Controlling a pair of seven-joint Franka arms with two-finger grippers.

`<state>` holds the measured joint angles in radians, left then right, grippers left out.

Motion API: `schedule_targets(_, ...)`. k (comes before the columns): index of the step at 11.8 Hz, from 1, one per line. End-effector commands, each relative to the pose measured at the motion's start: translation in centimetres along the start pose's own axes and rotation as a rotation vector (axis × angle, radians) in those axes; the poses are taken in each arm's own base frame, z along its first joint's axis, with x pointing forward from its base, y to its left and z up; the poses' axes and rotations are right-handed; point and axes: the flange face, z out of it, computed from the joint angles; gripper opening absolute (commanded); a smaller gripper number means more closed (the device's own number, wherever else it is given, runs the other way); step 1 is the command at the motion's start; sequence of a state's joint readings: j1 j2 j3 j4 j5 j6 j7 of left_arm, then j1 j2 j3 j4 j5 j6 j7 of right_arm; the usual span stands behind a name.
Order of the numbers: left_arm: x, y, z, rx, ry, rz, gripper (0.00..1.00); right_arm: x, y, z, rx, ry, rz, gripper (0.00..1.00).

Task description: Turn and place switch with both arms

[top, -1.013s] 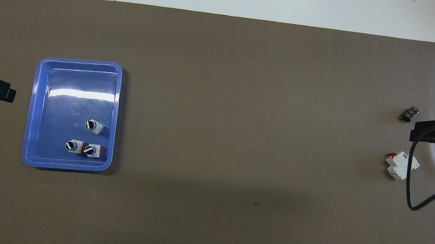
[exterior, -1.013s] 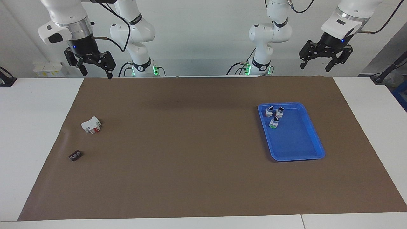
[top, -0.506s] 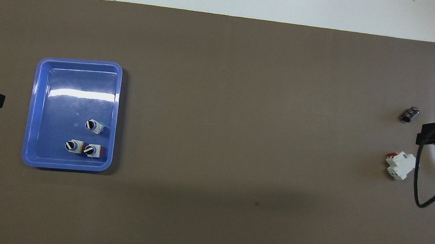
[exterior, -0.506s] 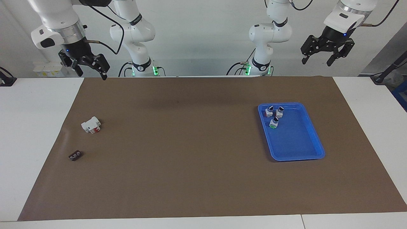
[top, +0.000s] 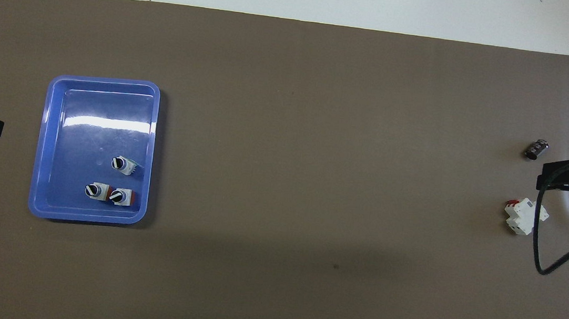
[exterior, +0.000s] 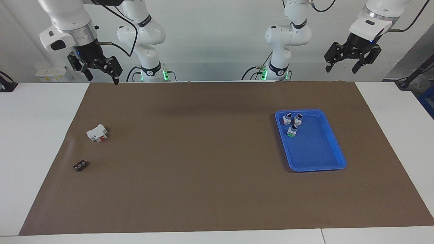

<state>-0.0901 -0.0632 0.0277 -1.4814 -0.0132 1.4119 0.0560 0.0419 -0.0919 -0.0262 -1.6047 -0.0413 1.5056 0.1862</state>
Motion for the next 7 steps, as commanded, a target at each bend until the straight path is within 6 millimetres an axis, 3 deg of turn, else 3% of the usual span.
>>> schedule_targets(1,-0.95,0.5,3.05,0.022,0.028,-0.022,1.0,-0.25,0.2,-0.61,-0.015,0.002,-0.003,1.0)
schedule_targets(5,-1.26,0.99,3.13,0.024,0.002,-0.012,1.0,-0.19,0.52,0.05,-0.009,-0.013,0.003,1.0)
schedule_targets(7,-1.36,0.95,2.94,0.021,-0.008,-0.009,1.0,-0.69,0.66,-0.71,0.002,-0.001,0.005,1.0)
